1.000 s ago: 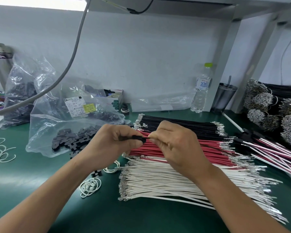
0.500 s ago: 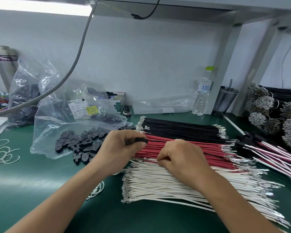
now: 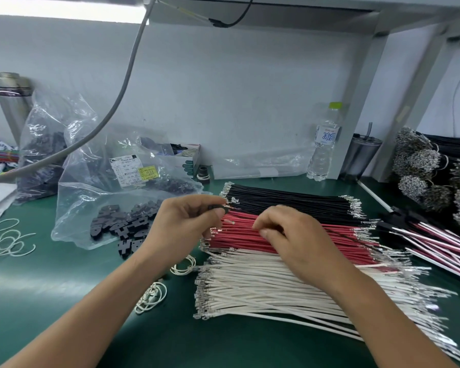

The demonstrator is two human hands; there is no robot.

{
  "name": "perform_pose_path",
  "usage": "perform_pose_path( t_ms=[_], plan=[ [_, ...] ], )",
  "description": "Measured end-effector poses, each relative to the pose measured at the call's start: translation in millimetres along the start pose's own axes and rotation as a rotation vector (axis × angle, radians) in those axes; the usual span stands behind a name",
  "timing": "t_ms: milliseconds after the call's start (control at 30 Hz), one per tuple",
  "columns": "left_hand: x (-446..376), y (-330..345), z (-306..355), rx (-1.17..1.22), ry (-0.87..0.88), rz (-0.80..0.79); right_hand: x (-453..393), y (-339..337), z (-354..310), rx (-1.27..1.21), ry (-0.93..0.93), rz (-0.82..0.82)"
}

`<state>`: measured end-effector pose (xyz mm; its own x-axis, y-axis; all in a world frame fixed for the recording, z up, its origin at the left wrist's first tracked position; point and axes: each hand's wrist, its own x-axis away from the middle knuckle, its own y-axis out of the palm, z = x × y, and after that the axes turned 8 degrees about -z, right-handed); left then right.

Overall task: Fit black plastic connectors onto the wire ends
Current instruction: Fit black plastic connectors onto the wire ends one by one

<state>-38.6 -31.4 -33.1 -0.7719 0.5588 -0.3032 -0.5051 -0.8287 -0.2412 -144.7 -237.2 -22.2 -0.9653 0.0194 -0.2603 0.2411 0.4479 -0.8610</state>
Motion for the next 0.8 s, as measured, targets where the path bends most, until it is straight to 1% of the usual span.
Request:
perform_pose_path(
  t_ms=[67, 133, 233, 400, 600, 800],
  plan=[
    [0, -1, 3, 0.142, -0.031, -0.026, 1, -3, -1, -0.113, -0.029, 0.084],
    [0, -3, 5, 0.263, -0.065, -0.064, 2, -4, -4, -0.142, -0.057, 0.173],
    [0, -5, 7, 0.348, -0.108, -0.116, 3, -4, -7, -0.179, -0.106, 0.25],
    [-1, -4, 8, 0.426, -0.132, -0.175, 5, -2, -8, -0.196, -0.135, 0.268],
    [0, -6, 12, 0.532, -0.163, -0.172, 5, -5, -6, -0.197, -0.142, 0.336],
    [0, -7, 11, 0.559, -0.173, -0.21, 5, -4, -8, -0.16, -0.152, 0.334]
  ],
)
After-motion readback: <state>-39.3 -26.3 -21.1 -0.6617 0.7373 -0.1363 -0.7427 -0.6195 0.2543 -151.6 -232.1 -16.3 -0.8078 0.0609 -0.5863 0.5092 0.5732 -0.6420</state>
